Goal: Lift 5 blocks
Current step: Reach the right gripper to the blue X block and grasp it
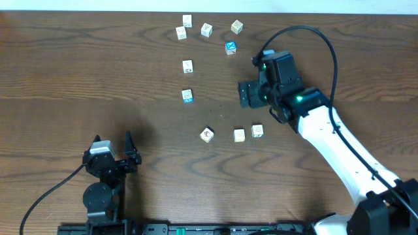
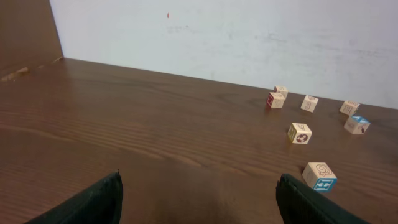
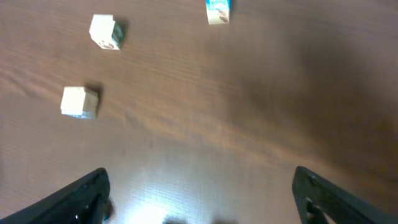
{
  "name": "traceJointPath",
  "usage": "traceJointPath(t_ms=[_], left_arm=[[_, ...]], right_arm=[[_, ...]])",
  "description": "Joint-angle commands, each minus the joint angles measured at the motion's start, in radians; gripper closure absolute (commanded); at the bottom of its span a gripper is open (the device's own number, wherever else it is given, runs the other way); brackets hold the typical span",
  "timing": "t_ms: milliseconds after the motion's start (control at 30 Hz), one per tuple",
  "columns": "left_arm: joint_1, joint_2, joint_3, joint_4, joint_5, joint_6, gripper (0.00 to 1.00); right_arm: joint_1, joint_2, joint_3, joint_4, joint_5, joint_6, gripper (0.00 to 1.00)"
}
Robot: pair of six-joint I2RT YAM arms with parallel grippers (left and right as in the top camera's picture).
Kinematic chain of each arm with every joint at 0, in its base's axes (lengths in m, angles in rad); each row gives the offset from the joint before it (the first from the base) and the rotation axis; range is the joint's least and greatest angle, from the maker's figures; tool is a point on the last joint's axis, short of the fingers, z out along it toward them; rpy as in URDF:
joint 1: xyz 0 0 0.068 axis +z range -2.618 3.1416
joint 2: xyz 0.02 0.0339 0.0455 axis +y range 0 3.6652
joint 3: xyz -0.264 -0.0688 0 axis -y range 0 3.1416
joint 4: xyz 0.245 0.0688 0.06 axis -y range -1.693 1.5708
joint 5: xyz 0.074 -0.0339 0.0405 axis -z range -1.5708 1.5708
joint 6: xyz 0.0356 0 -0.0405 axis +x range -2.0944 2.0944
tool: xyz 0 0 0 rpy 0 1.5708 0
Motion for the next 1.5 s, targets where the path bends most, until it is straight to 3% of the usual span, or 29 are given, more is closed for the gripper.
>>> traceJointPath(t_ms=[0, 167, 367, 633, 767, 1033, 1200, 1467], left_arm=[[0.003, -0.001, -0.018, -0.035, -0.01, -0.005, 0.21], [0.003, -0.001, -0.018, -0.035, -0.009, -0.005, 0.21], [0.003, -0.001, -0.018, -0.035, -0.009, -0.005, 0.21], [0.003, -0.001, -0.018, -0.035, -0.01, -0.005, 0.21], [0.003, -0.001, -0.018, -0.035, -0.009, -0.005, 0.21], [0.003, -0.001, -0.018, -0.035, -0.01, -0.005, 0.21], [0.003, -0.001, -0.018, -0.035, -0.009, -0.005, 0.21], [0.003, -0.001, -0.018, -0.035, -0.009, -0.005, 0.21]], right_arm=[[0.008, 0.065, 0.008, 0.083, 0.005, -0.038, 0.04], [0.005, 0.224, 0.091, 0.194, 0.027, -0.081, 0.01], [0.003, 0.501, 0.4, 0.175, 0.082, -0.119, 0.01], [-0.013, 0.724, 0.646, 0.174, 0.115, -0.119, 0.08], [-0.032, 0.79, 0.696, 0.174, 0.114, -0.118, 0.14], [-0.068, 0.842, 0.7, 0.216, 0.114, -0.119, 0.14], [-0.073, 0.858, 0.7, 0.232, 0.102, -0.119, 0.21], [-0.072, 0.87, 0.699, 0.258, 0.054, -0.143, 0.23]])
